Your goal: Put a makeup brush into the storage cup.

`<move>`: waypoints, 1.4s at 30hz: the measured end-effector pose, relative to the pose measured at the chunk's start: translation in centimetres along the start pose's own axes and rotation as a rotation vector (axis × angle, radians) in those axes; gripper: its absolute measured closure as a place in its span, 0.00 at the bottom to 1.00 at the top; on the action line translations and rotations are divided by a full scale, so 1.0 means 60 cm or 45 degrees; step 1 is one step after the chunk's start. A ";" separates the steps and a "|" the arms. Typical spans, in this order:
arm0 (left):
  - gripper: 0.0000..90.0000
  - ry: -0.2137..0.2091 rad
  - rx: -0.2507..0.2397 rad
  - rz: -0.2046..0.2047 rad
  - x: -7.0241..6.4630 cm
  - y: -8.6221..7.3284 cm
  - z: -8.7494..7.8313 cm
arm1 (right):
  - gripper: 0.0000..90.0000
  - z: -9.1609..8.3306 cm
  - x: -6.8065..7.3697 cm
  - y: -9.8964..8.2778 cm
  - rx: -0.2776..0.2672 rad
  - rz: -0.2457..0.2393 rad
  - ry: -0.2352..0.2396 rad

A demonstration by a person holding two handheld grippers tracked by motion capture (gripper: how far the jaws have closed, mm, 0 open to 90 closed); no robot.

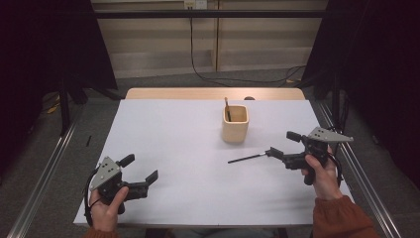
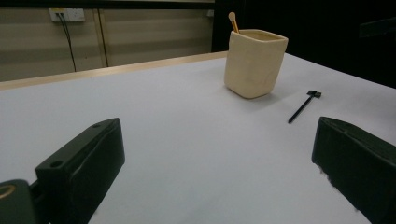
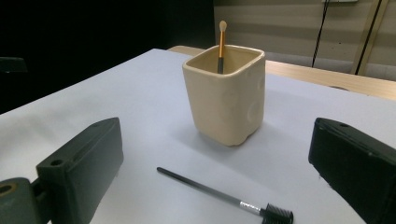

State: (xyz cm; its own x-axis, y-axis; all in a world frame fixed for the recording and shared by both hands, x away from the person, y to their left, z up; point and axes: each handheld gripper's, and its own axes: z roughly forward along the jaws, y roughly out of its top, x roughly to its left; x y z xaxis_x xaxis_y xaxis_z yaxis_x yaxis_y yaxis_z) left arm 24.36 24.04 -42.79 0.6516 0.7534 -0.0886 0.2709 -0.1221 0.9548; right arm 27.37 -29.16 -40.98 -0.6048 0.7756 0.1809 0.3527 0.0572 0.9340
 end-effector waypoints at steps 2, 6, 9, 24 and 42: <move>0.03 0.006 -0.002 -0.004 -0.001 -0.002 -0.003 | 0.02 -0.008 0.003 -0.006 0.005 -0.001 -0.003; 0.03 0.010 -0.006 -0.011 -0.001 -0.004 -0.009 | 0.02 -0.022 0.009 -0.017 0.017 -0.001 -0.018; 0.03 0.017 0.000 -0.010 -0.002 -0.006 -0.014 | 0.02 -0.035 0.013 -0.026 0.021 0.005 -0.033; 0.02 0.036 -0.009 0.009 -0.010 -0.007 -0.025 | 0.00 -0.083 0.029 -0.072 0.028 0.023 -0.096; 0.02 0.039 -0.014 -0.014 -0.005 -0.009 -0.026 | 0.01 -0.078 0.027 -0.071 0.011 0.048 -0.050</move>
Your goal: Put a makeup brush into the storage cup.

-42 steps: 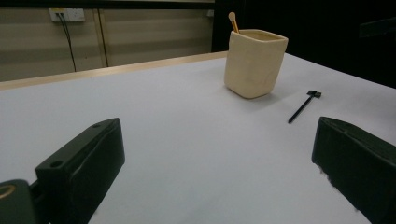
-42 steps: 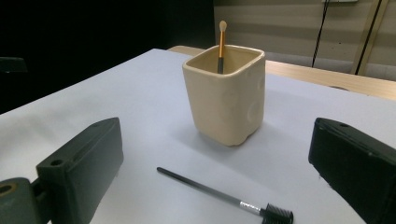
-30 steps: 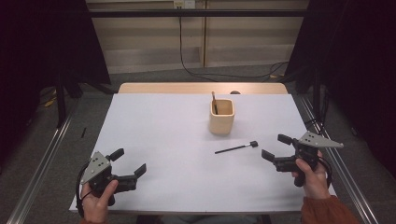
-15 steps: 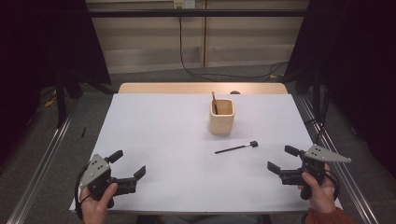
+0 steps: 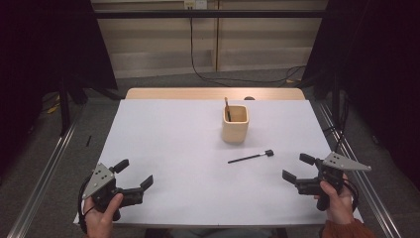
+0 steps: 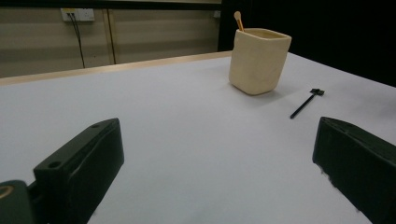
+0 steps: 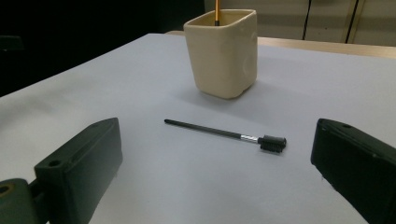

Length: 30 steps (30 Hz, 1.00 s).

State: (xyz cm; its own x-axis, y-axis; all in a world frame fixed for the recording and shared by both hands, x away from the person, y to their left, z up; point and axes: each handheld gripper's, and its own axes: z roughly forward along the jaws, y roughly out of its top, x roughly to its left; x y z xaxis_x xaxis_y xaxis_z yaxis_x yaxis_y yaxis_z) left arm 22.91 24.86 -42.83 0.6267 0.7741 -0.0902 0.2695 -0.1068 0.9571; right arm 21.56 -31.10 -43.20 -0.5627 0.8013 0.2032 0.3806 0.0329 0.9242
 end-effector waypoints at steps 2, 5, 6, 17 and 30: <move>0.02 0.001 0.001 0.005 -0.001 0.000 0.000 | 0.01 -0.001 -0.001 0.002 -0.015 -0.001 0.004; 0.02 0.004 0.008 0.012 0.000 0.000 0.000 | 0.01 0.001 -0.004 0.006 -0.027 -0.008 0.004; 0.02 0.004 0.008 0.012 0.001 0.000 0.000 | 0.01 0.003 -0.005 0.007 -0.029 -0.005 0.000; 0.02 0.009 0.005 0.012 -0.001 0.001 0.001 | 0.02 0.017 -0.023 0.030 -0.025 -0.035 0.012; 0.03 0.012 0.008 0.019 0.001 0.001 0.001 | 0.01 0.071 -0.033 0.084 0.036 -0.164 0.117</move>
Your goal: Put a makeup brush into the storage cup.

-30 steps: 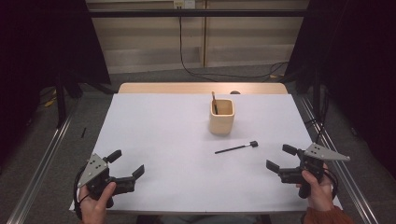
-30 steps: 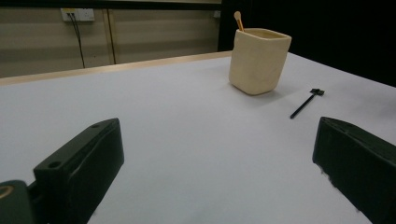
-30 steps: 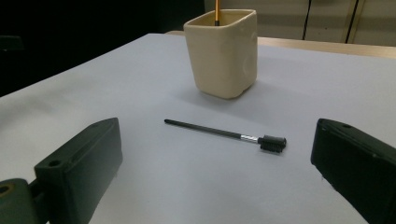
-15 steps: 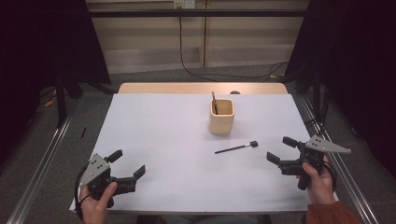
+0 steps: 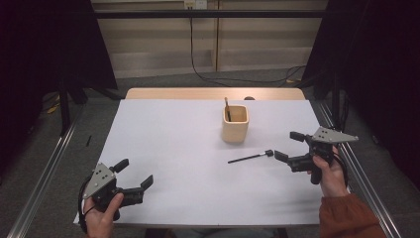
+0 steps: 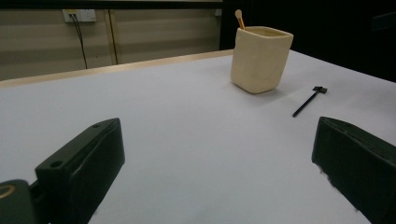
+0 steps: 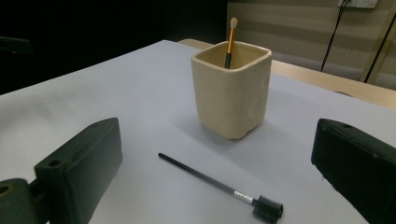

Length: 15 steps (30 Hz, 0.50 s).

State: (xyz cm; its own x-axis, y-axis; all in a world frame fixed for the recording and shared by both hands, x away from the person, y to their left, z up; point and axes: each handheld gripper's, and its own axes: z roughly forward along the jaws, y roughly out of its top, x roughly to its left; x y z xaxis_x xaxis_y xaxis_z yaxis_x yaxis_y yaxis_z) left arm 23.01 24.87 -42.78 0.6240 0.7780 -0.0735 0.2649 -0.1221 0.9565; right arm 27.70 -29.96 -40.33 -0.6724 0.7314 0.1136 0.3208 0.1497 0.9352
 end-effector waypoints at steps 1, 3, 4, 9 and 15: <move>0.03 0.004 0.010 0.003 0.000 0.000 0.000 | 0.01 0.006 -0.001 0.004 0.011 -0.008 -0.006; 0.03 0.002 0.009 0.003 0.001 0.000 0.001 | 0.01 0.015 -0.003 0.011 0.010 -0.035 -0.015; 0.03 0.002 0.009 0.003 0.001 0.000 0.001 | 0.01 0.015 -0.003 0.011 0.010 -0.035 -0.015; 0.03 0.002 0.010 0.007 0.003 -0.001 0.000 | 0.00 0.036 -0.010 0.029 0.035 -0.086 -0.028; 0.03 0.017 0.003 -0.001 0.009 -0.001 -0.002 | 0.00 0.047 -0.018 0.048 0.043 -0.095 -0.012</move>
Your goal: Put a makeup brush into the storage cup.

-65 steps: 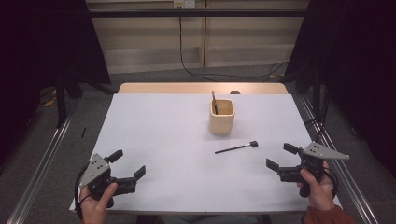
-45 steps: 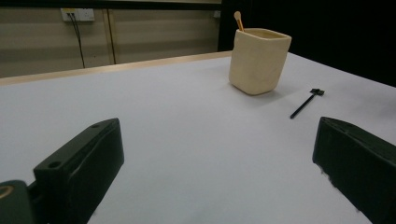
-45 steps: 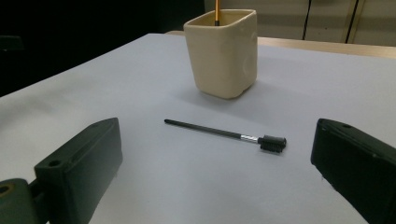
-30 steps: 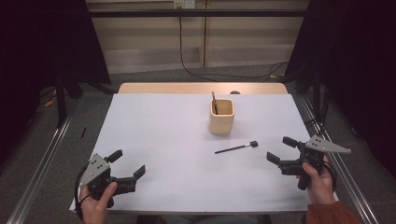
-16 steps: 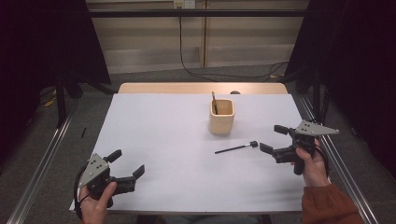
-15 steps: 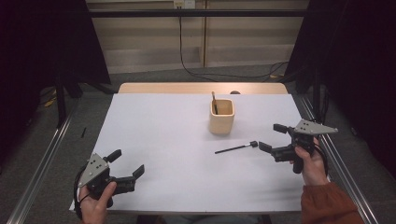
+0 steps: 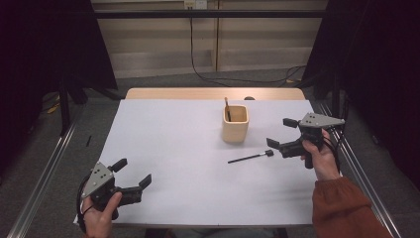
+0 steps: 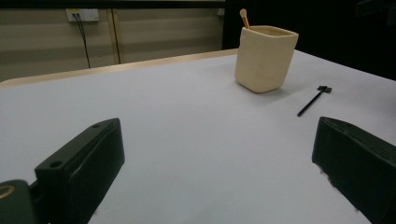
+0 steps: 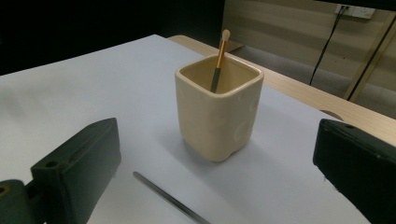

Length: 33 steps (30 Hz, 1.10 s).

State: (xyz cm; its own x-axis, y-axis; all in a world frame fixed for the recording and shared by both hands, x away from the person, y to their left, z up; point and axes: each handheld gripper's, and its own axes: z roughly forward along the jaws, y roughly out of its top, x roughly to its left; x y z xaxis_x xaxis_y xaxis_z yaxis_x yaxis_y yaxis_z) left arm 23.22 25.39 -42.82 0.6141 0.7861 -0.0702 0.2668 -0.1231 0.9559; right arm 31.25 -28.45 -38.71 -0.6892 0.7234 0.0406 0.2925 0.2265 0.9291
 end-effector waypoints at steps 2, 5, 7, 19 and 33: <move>0.03 -0.002 -0.001 -0.004 -0.001 0.000 0.000 | 0.00 0.006 -0.002 0.007 0.015 -0.008 0.009; 0.03 -0.007 0.006 0.008 -0.002 0.000 0.002 | 0.02 0.015 -0.006 0.018 0.027 -0.016 0.025; 0.03 -0.010 0.006 0.010 -0.002 0.000 0.002 | 0.03 0.022 -0.009 0.025 0.046 -0.023 0.041; 0.03 -0.011 0.006 0.004 -0.001 0.000 0.003 | 0.06 0.065 -0.008 0.042 0.205 -0.076 0.081; 0.03 -0.013 0.011 0.015 -0.001 0.000 0.004 | 0.05 0.068 -0.025 0.052 0.346 -0.068 0.135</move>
State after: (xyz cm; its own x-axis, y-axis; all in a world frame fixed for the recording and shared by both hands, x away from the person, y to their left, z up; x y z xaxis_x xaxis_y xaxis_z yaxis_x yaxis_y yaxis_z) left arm 23.35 25.22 -42.90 0.6250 0.7781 -0.0622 0.2663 -0.1377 0.9540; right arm 35.93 -26.16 -37.39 -0.7695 0.6370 0.0454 0.4109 0.4394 0.7988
